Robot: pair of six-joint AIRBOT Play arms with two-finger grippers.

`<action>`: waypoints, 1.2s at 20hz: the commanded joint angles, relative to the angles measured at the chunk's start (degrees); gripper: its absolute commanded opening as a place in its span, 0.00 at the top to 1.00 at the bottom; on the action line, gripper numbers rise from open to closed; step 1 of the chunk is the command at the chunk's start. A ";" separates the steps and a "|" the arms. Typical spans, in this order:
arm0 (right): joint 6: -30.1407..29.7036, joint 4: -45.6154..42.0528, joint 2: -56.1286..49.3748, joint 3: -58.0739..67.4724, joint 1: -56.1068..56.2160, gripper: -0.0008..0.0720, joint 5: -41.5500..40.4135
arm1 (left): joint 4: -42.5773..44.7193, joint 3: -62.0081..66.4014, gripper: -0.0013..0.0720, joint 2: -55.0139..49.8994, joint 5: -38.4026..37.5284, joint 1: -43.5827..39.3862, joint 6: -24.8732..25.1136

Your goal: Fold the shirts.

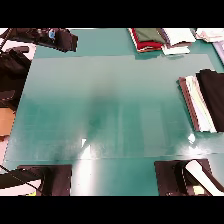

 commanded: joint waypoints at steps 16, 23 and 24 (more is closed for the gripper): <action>-0.17 26.34 -0.48 21.18 52.96 0.41 -10.23 | 0.02 -0.02 0.94 -0.02 0.94 -0.04 0.15; -0.85 26.38 -5.18 21.18 67.73 0.96 -10.58 | 0.02 -0.02 0.94 -0.02 5.14 -0.02 0.15; -0.85 26.47 -5.64 21.18 68.19 0.96 -10.58 | 0.00 -0.02 0.94 -0.02 5.88 -0.02 0.15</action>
